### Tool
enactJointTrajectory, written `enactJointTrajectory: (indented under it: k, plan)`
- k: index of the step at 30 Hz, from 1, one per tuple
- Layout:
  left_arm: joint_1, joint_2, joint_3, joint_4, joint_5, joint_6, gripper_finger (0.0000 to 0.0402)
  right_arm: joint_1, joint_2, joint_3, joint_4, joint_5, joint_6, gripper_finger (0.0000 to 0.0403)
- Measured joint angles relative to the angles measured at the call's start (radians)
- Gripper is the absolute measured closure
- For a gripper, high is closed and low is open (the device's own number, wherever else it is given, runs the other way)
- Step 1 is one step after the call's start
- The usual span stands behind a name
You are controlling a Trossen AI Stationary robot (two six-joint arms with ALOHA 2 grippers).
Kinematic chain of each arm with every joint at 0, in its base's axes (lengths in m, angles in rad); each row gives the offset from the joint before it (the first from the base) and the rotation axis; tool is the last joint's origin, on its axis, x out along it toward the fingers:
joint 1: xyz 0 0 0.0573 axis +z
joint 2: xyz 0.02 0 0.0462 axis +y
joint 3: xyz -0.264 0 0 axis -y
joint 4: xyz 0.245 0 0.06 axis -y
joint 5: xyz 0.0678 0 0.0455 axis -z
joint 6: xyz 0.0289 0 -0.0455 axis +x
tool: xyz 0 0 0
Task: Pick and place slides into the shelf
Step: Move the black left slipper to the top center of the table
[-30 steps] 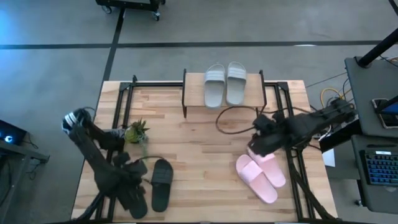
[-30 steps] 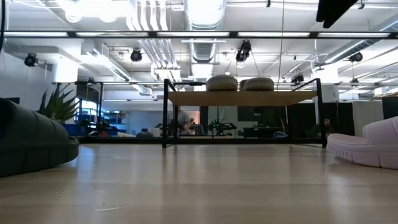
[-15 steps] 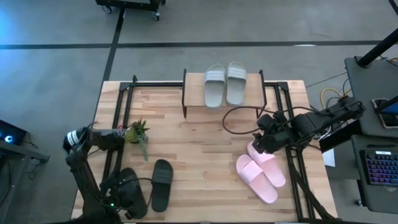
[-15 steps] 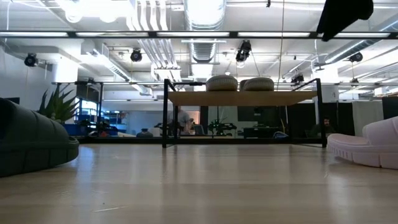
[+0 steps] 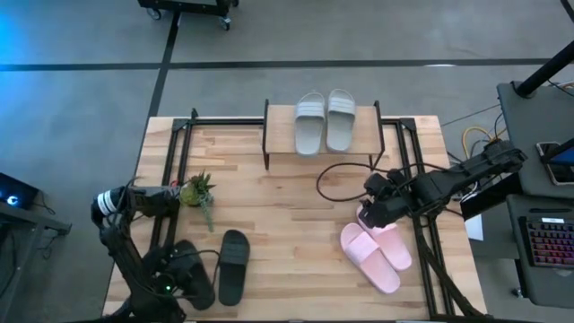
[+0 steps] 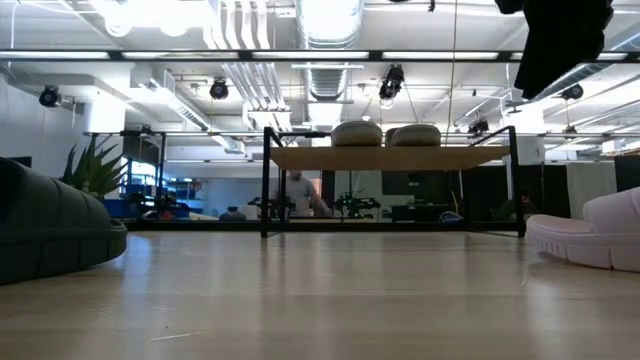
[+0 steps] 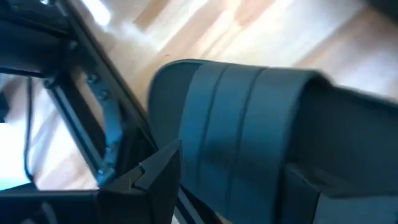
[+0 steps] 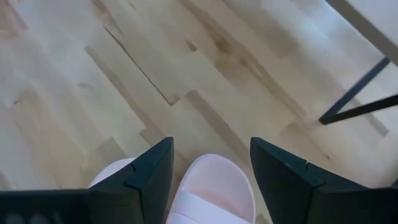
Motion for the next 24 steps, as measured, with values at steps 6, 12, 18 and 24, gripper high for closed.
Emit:
enactJointTrajectory:
  k: [6,12,18,24]
  plan:
    - [0.007,-0.003,-0.053,-0.002,0.006,0.002,0.0245,-0.009,0.0,-0.012,0.002,-0.026,0.037,0.0199]
    - [0.009,-0.011,-0.057,-0.006,0.005,0.004,0.0371,-0.037,0.001,-0.013,0.002,-0.031,0.051,0.0199]
    - [0.034,-0.116,0.04,-0.111,-0.199,0.006,0.0397,-0.077,0.0,0.024,0.039,-0.026,0.005,0.0199]
    - [0.155,-0.302,0.07,-0.166,-0.679,0.186,0.04,-0.145,-0.001,0.056,0.12,-0.02,-0.088,0.0199]
